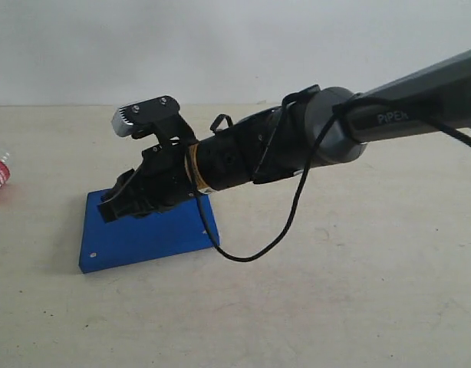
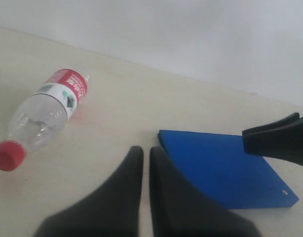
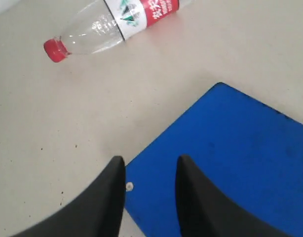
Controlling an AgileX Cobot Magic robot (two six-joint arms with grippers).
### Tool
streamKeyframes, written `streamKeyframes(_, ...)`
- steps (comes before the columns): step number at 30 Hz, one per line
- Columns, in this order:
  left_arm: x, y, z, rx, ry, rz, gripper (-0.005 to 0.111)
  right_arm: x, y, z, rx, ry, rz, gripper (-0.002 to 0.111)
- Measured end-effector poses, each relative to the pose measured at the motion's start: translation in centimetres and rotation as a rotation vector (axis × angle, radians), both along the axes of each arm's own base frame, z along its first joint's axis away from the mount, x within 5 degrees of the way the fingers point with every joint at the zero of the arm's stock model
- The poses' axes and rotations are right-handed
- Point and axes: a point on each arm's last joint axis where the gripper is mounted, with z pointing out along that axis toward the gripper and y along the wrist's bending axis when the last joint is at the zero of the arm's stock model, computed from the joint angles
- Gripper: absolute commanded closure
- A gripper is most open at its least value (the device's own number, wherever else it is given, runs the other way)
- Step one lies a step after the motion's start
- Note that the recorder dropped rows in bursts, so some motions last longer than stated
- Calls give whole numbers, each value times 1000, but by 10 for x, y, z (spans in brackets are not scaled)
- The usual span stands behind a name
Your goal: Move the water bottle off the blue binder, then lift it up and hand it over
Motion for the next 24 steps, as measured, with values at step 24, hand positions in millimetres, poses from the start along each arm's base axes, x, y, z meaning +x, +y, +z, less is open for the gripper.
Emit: streamKeyframes(24,2,1,17,-79,-193,19,102,-34,-90,293,393,-493,-42,109)
